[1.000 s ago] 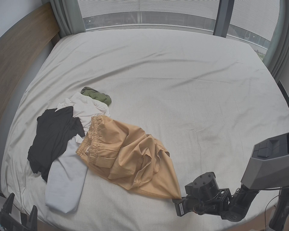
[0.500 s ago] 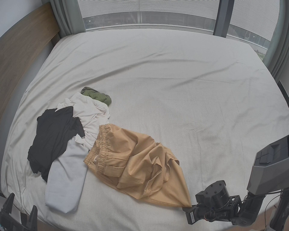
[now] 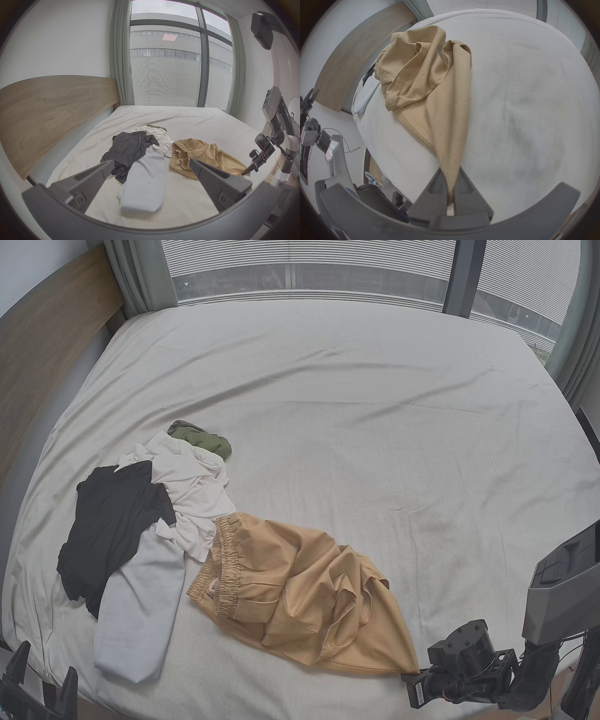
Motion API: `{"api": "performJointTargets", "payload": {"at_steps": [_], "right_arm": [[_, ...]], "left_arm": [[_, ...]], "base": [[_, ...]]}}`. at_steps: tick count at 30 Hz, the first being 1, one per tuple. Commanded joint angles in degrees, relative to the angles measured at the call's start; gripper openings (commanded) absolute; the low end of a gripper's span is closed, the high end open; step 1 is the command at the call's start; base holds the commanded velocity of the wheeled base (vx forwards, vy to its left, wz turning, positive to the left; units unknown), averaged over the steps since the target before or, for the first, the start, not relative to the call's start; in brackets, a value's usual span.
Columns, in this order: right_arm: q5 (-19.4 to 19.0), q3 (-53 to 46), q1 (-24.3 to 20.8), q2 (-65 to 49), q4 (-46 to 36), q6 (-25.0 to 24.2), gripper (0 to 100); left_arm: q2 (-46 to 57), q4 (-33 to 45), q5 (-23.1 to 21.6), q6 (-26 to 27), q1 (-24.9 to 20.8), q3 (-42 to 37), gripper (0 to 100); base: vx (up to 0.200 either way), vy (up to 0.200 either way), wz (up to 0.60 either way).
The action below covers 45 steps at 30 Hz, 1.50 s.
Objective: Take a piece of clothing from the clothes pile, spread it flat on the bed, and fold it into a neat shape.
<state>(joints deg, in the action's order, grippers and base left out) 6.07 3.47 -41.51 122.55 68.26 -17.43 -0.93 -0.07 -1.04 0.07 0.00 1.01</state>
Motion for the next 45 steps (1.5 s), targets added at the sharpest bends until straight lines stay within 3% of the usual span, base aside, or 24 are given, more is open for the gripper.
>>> {"api": "performJointTargets", "payload": {"at_steps": [1,27,45], "right_arm": [[0.1,-1.5,1.7,0.4,0.9,-0.1,0],[-2.8,-2.9,19.8,0.2,5.9,3.4,0],[-4.0,-2.9,23.1,0.4,9.2,4.0,0]], "left_arm": [[0.9,0.0,0.0,-0.1,0.0,-1.0,100],[0.9,0.0,0.0,0.0,0.0,-1.0,100],[0.9,0.0,0.0,0.0,0.0,-1.0,100]], "base": [[0.000,0.000,0.00],[0.000,0.000,0.00],[0.000,0.000,0.00]]}}
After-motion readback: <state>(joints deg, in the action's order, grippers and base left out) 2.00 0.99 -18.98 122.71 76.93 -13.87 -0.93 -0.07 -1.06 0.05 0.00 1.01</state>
